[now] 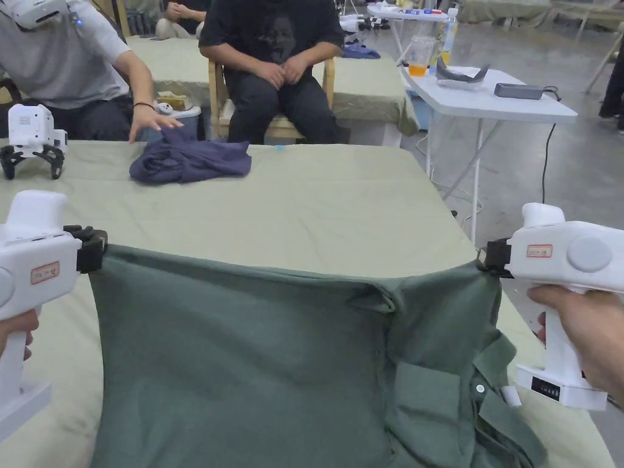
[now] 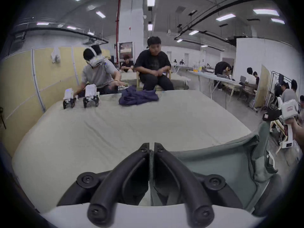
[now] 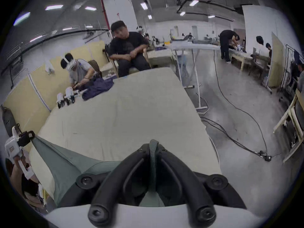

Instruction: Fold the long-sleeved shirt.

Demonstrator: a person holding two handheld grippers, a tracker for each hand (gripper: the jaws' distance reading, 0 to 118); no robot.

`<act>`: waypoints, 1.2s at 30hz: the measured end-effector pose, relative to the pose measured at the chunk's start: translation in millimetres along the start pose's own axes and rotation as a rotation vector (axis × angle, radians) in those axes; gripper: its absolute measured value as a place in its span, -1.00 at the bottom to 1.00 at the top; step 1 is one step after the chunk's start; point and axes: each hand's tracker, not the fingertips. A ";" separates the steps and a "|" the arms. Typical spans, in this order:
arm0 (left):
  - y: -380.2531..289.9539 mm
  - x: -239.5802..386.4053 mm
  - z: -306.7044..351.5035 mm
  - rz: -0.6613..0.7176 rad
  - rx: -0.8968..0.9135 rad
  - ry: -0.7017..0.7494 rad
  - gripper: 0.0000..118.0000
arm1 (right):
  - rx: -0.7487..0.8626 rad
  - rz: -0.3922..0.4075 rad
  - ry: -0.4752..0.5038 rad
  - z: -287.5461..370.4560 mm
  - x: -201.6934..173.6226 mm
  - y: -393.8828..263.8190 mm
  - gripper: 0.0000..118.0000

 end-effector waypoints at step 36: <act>-51.2 88.0 91.7 0.195 0.055 0.002 1.00 | 0.327 0.313 -0.078 102.6 -86.9 -82.2 1.00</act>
